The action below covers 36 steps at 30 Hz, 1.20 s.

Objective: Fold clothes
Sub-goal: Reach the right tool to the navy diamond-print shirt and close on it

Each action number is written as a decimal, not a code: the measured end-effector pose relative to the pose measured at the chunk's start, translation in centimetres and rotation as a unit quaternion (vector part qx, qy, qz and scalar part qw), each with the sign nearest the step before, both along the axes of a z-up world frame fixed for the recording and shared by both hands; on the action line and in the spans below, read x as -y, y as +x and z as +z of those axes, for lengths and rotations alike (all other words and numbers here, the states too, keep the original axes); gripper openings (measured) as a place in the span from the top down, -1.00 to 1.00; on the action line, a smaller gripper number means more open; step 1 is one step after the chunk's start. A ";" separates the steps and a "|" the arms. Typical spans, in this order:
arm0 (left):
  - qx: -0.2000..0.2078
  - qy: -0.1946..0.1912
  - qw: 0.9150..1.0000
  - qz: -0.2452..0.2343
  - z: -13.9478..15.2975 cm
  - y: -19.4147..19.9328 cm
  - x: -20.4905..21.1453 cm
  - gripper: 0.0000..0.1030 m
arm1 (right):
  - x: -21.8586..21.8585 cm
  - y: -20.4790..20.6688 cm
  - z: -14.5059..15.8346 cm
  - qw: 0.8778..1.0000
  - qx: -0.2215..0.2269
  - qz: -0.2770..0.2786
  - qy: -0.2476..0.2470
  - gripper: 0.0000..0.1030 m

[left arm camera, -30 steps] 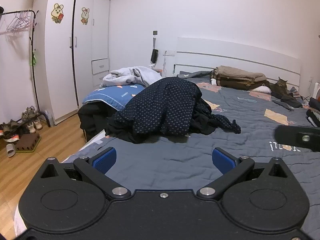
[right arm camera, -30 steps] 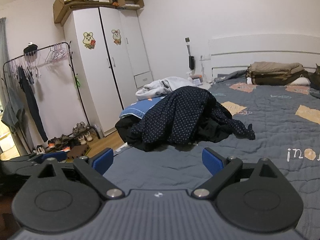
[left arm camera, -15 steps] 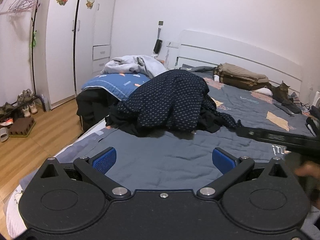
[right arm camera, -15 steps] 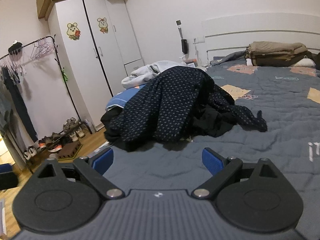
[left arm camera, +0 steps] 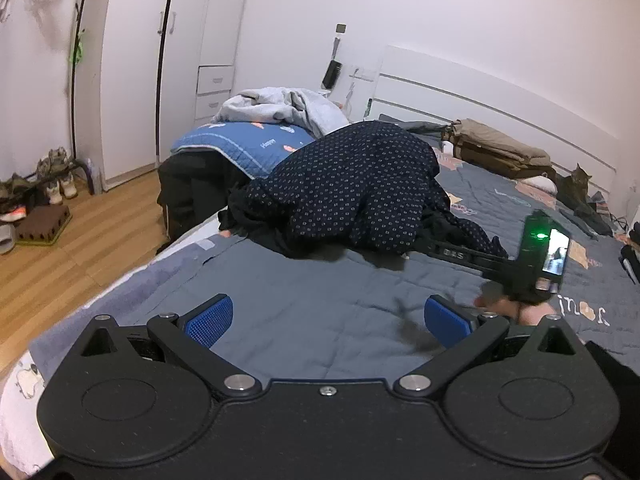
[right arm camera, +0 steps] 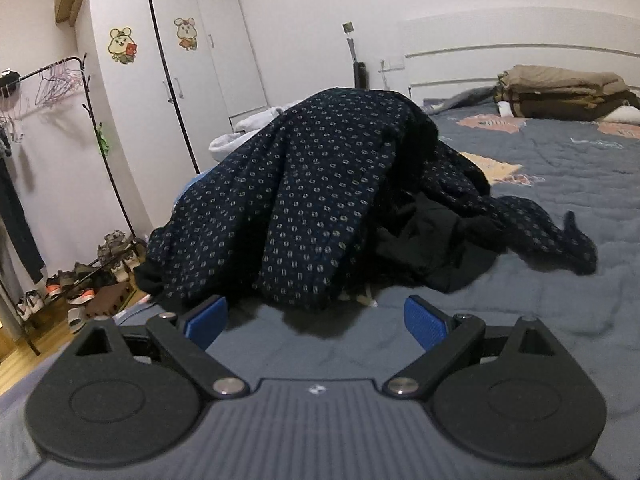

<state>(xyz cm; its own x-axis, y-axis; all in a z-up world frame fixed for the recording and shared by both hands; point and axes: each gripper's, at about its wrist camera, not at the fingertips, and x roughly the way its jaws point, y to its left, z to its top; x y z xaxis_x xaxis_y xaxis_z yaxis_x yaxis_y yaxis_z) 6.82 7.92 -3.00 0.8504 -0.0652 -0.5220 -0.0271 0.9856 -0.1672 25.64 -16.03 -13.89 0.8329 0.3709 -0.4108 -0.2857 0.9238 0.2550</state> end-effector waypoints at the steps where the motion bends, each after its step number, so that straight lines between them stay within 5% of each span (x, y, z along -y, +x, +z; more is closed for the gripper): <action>1: -0.001 -0.001 1.000 0.000 -0.1 0.0 0.0 -1.00 | -0.3 0.8 -0.2 1.000 0.002 -0.001 -0.002 -0.84; 14: -0.007 -0.008 1.000 0.023 -0.4 0.3 -1.5 -1.00 | -2.9 7.3 -1.3 1.000 -0.011 -0.002 -0.006 -0.63; 23: -0.011 0.002 1.000 0.026 -0.5 0.5 -1.4 -1.00 | -4.0 9.1 -3.5 0.999 -0.045 -0.014 -0.013 -0.11; 28: -0.012 0.005 1.000 0.028 -0.5 0.5 -1.3 -1.00 | -4.5 9.0 -3.8 0.999 -0.046 -0.014 0.004 0.62; 36: -0.010 -0.001 0.999 0.032 -0.4 0.2 -1.4 -1.00 | -4.5 8.2 -3.0 0.999 -0.036 -0.008 0.016 0.72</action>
<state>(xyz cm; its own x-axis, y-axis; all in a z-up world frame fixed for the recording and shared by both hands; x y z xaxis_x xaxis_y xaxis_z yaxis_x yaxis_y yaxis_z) 7.03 9.35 -3.43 0.8419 -0.0125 -0.5395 -0.0929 0.9815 -0.1677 33.80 -11.53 -16.89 0.8077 0.3716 -0.4578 -0.2509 0.9192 0.3034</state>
